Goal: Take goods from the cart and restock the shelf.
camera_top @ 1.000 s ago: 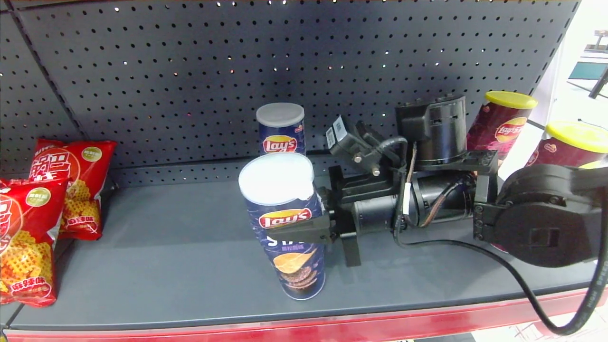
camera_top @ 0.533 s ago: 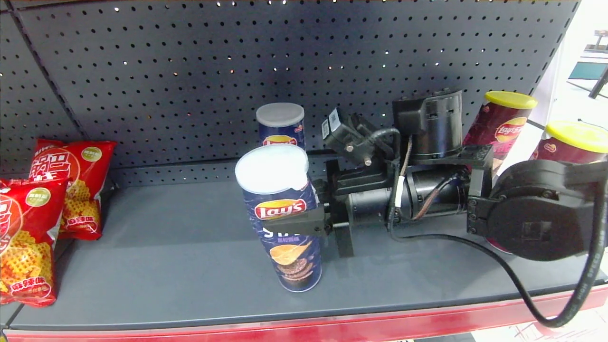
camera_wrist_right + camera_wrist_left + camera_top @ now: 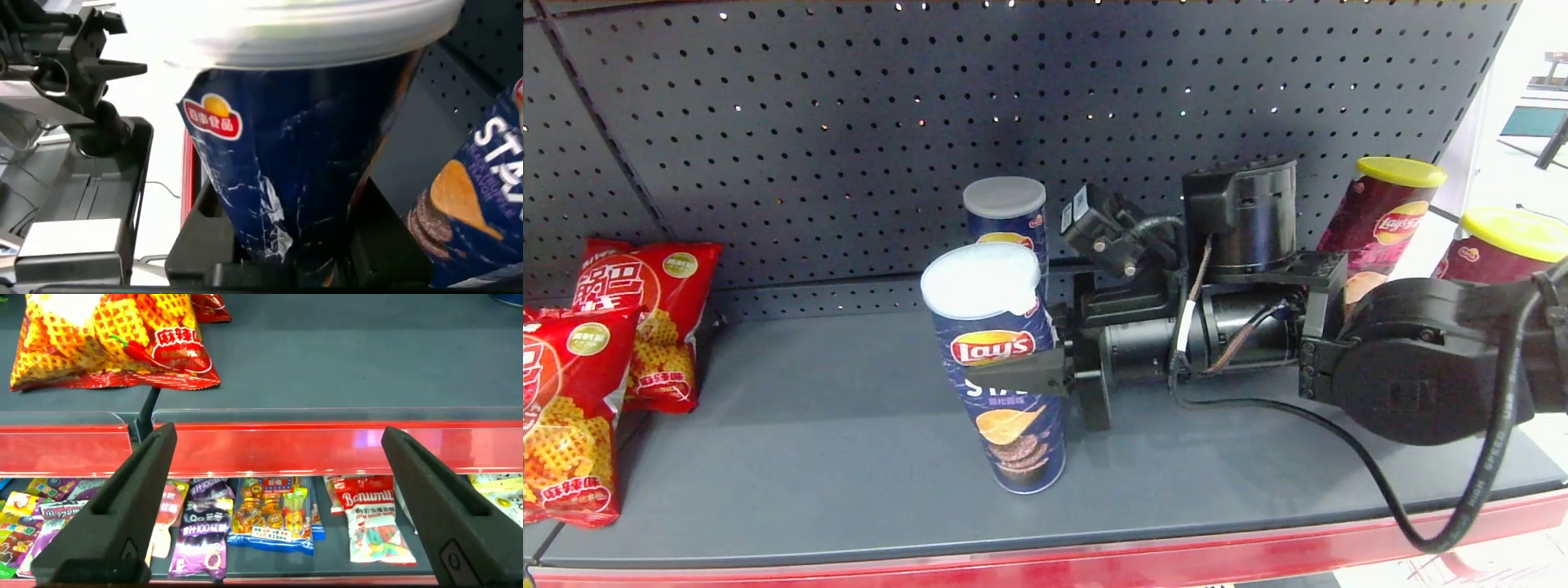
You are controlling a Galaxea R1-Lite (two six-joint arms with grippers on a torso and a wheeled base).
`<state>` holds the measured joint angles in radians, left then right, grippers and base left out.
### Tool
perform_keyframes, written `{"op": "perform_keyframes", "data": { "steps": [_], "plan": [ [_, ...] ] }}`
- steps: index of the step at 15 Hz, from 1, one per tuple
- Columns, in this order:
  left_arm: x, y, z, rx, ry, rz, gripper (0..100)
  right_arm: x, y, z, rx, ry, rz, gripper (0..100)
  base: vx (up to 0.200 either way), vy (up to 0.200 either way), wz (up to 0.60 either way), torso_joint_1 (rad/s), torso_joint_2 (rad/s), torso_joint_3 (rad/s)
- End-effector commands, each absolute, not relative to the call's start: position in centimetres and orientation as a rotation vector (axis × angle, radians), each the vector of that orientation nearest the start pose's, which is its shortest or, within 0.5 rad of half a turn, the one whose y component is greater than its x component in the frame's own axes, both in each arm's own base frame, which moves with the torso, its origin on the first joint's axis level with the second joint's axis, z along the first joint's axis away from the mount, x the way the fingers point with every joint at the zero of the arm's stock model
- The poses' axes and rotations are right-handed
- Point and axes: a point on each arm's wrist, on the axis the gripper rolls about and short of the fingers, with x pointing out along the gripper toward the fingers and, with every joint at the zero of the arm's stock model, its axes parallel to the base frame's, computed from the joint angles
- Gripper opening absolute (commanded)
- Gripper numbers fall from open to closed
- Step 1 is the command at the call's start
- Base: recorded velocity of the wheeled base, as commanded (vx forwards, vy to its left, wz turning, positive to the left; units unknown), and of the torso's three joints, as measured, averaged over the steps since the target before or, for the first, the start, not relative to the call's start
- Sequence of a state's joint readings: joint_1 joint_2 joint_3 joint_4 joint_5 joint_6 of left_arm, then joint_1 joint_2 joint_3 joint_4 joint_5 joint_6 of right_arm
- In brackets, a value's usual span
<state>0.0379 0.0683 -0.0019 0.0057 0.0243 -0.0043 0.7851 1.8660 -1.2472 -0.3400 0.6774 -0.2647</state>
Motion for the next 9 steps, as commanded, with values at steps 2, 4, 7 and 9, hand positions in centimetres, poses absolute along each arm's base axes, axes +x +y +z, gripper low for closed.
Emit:
{"op": "perform_keyframes", "data": {
  "steps": [2, 4, 7, 9],
  "plan": [
    [-1.8, 0.0, 7.7, -0.005, 0.073, 0.063, 100, 24.9, 26.8, 21.1, -0.232, 0.144, 1.486, 0, 0.000, 0.000, 0.00, 0.000, 0.00, 0.000],
    [-1.8, 0.0, 7.7, -0.005, 0.073, 0.063, 100, 24.9, 26.8, 20.9, -0.233, 0.144, 1.484, 0, 0.000, 0.000, 0.00, 0.000, 0.00, 0.000],
    [-1.8, 0.0, 7.7, -0.005, 0.073, 0.063, 100, 24.7, 26.6, 20.0, -0.236, 0.169, 1.476, 0, 0.000, 0.000, 0.00, 0.000, 0.00, 0.000],
    [-1.8, 0.0, 7.7, -0.005, 0.073, 0.063, 100, 24.7, 26.6, 19.9, -0.236, 0.160, 1.476, 100, 0.000, 0.000, 0.00, 0.000, 0.00, 0.000]
  ]
}}
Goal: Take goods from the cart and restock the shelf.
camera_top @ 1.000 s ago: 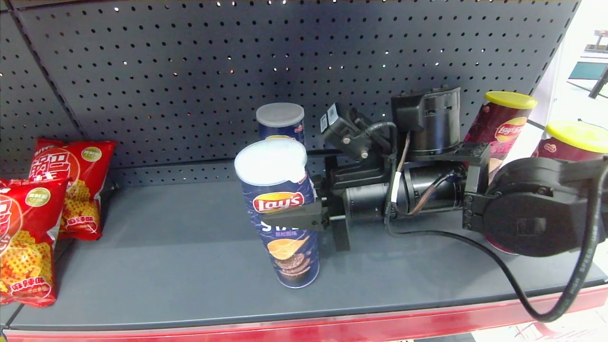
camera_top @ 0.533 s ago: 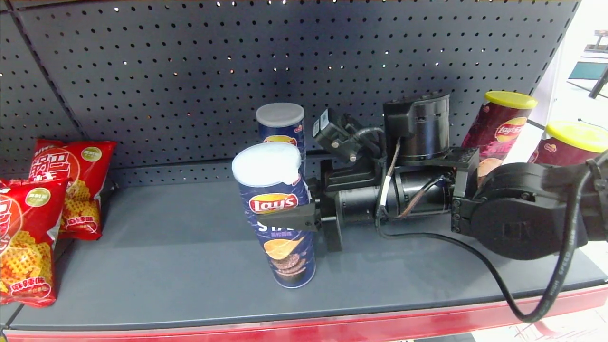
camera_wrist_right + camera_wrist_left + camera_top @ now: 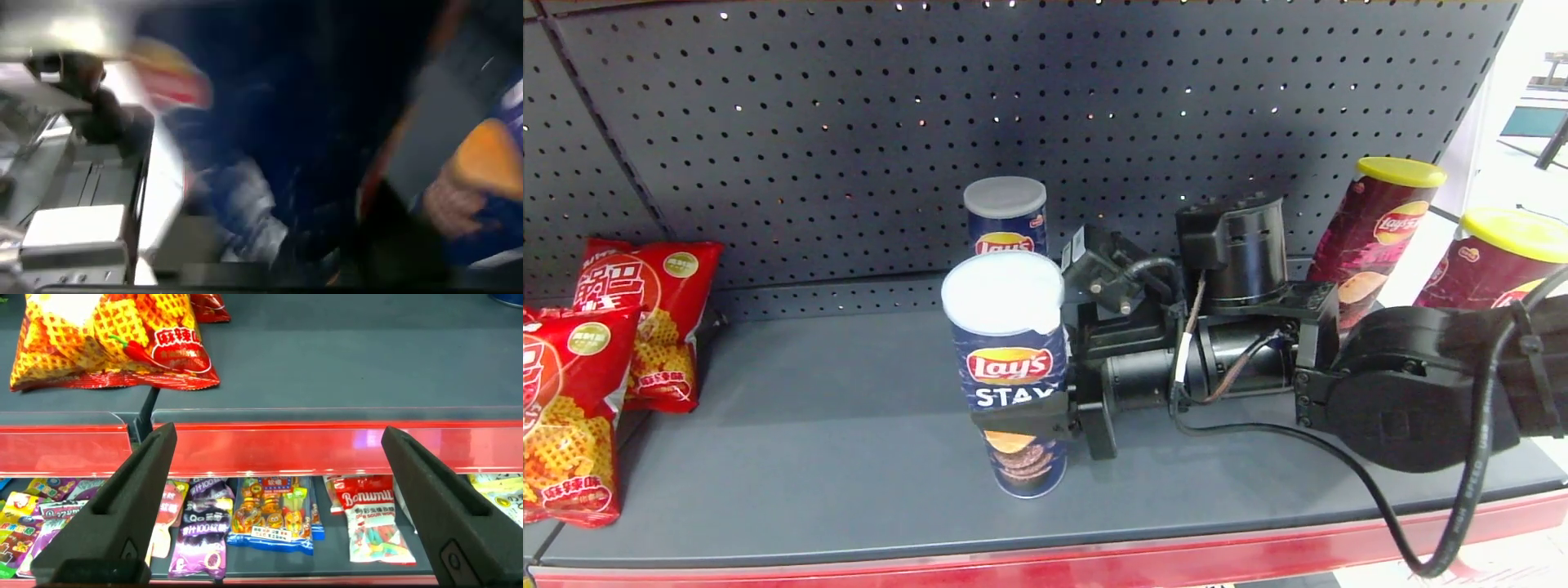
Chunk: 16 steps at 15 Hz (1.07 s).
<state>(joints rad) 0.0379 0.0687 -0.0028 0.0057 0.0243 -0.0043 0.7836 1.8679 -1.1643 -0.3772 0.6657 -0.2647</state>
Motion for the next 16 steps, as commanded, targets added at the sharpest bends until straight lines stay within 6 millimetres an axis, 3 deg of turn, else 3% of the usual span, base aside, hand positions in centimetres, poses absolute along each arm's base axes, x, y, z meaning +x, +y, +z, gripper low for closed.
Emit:
{"op": "perform_keyframes", "data": {
  "steps": [1, 6, 16],
  "plan": [
    [-1.8, 0.0, 7.7, -0.005, 0.073, 0.063, 100, 24.7, 26.6, 19.9, -0.236, 0.160, 1.476, 100, 0.000, 0.000, 0.00, 0.000, 0.00, 0.000],
    [-1.8, 0.0, 7.7, -0.005, 0.072, 0.063, 100, 24.8, 26.1, 20.0, -0.233, 0.164, 1.465, 100, 0.000, 0.000, 0.00, 0.000, 0.00, 0.000],
    [-1.8, 0.0, 7.7, -0.005, 0.073, 0.063, 100, 24.9, 23.2, 19.2, -0.228, 0.208, 1.410, 100, 0.000, 0.000, 0.00, 0.000, 0.00, 0.000]
  ]
}}
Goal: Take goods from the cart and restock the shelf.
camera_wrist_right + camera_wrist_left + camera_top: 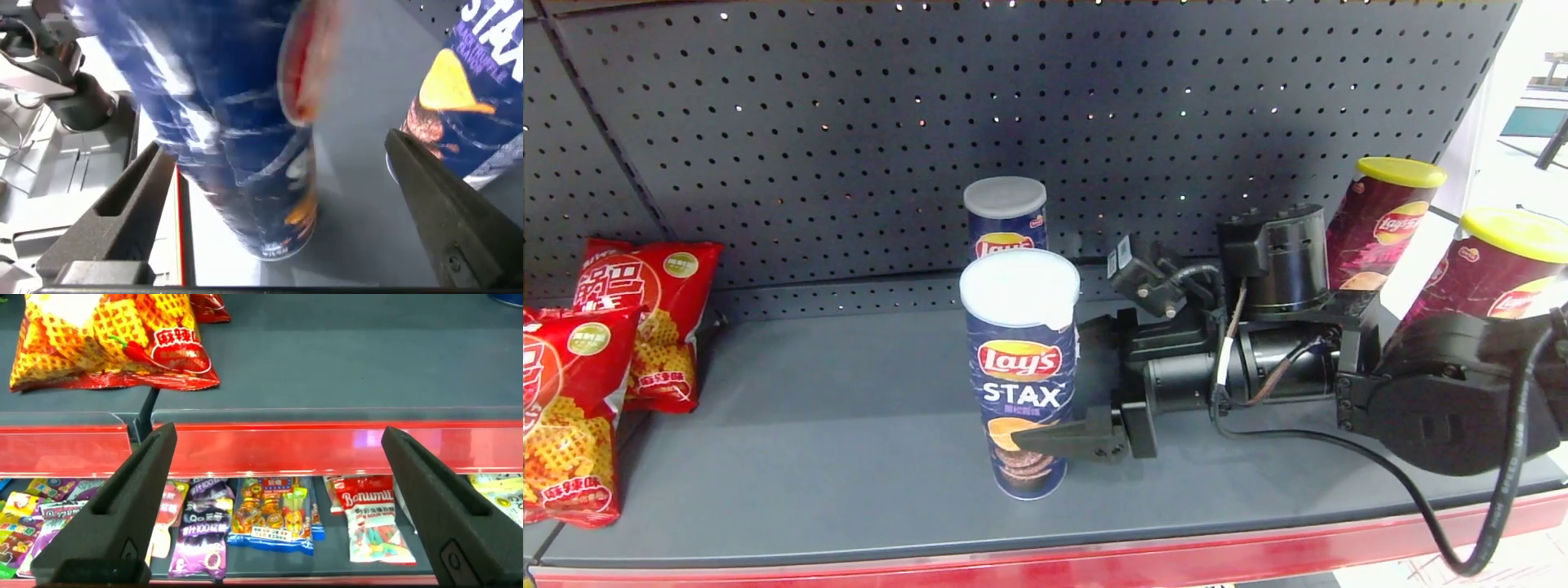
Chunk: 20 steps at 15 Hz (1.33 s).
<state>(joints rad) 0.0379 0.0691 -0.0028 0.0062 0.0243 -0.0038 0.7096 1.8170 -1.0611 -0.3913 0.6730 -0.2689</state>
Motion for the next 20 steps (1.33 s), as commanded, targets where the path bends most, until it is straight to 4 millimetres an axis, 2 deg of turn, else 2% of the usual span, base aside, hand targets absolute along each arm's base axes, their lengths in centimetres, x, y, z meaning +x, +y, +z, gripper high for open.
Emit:
{"op": "perform_keyframes", "data": {
  "steps": [1, 4, 6, 14, 20],
  "plan": [
    [-1.8, 0.0, 7.7, -0.005, 0.072, 0.063, 100, 24.8, 22.5, 19.3, -0.230, 0.209, 1.397, 100, 0.000, 0.000, 0.00, 0.000, 0.00, 0.000],
    [-1.8, 0.0, 7.7, -0.005, 0.073, 0.063, 100, 24.8, 22.1, 19.2, -0.228, 0.213, 1.391, 100, 0.000, 0.000, 0.00, 0.000, 0.00, 0.000],
    [-1.8, 0.0, 7.7, -0.005, 0.073, 0.063, 100, 24.7, 22.5, 19.1, -0.231, 0.215, 1.402, 100, 0.000, 0.000, 0.00, 0.000, 0.00, 0.000],
    [-1.8, 0.0, 7.7, -0.005, 0.072, 0.063, 100, 24.1, 27.1, 19.0, -0.245, 0.178, 1.506, 100, 0.000, 0.000, 0.00, 0.000, 0.00, 0.000],
    [-1.8, 0.0, 7.7, -0.005, 0.072, 0.063, 100, 24.0, 28.4, 18.5, -0.248, 0.183, 1.535, 100, 0.000, 0.000, 0.00, 0.000, 0.00, 0.000]
  ]
}}
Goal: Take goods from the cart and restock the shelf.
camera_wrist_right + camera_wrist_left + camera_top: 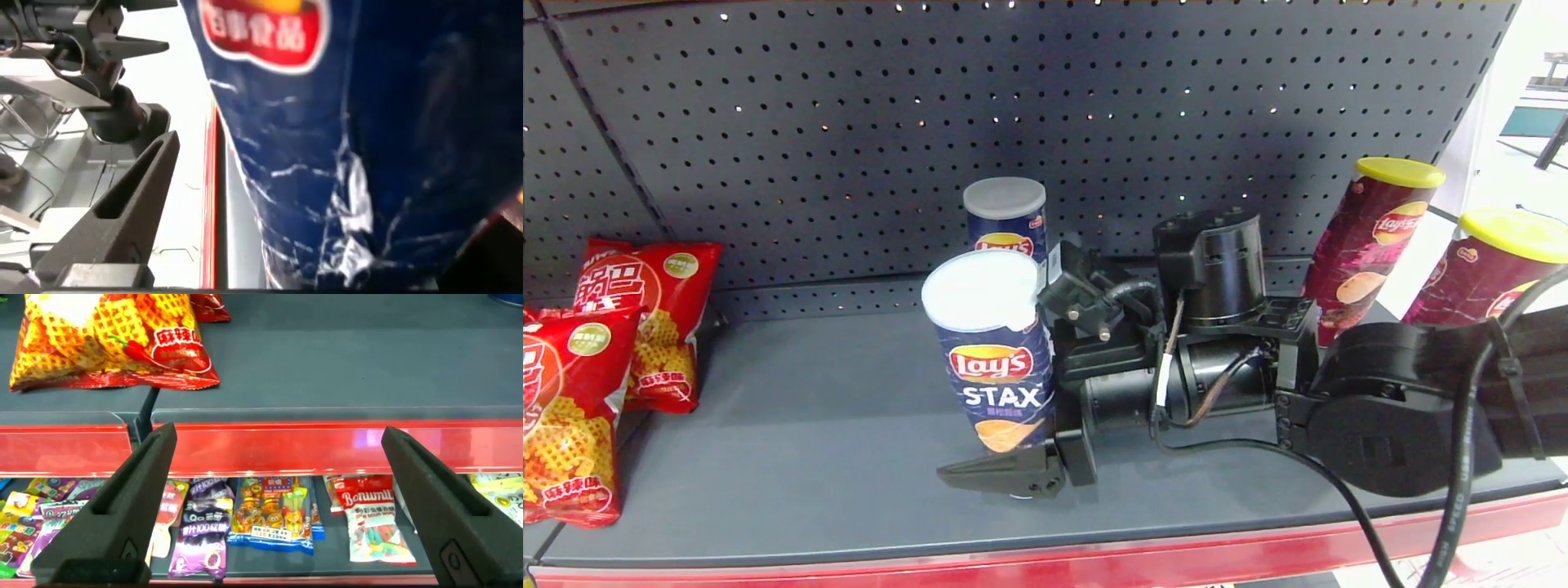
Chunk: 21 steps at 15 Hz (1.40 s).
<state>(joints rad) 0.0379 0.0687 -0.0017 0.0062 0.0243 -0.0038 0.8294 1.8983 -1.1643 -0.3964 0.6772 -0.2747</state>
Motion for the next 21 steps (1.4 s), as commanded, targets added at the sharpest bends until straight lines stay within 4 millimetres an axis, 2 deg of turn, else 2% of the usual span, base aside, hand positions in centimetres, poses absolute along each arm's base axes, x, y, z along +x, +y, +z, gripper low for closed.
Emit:
{"op": "perform_keyframes", "data": {
  "steps": [1, 7, 16, 21],
  "plan": [
    [-1.8, 0.0, 7.7, -0.005, 0.072, 0.063, 100, 24.0, 28.4, 18.5, -0.248, 0.185, 1.535, 100, 0.000, 0.000, 0.00, 0.000, 0.00, 0.000],
    [-1.8, 0.0, 7.7, -0.005, 0.072, 0.063, 100, 25.1, 27.3, 18.2, -0.245, 0.200, 1.493, 100, 0.000, 0.000, 0.00, 0.000, 0.00, 0.000],
    [-1.8, 0.0, 7.7, -0.005, 0.073, 0.063, 100, 25.8, 25.5, 16.2, -0.245, 0.266, 1.454, 100, 0.000, 0.000, 0.00, 0.000, 0.00, 0.000],
    [-1.8, 0.0, 7.7, -0.005, 0.073, 0.063, 100, 26.3, 25.6, 16.9, -0.243, 0.236, 1.443, 100, 0.000, 0.000, 0.00, 0.000, 0.00, 0.000]
  ]
}}
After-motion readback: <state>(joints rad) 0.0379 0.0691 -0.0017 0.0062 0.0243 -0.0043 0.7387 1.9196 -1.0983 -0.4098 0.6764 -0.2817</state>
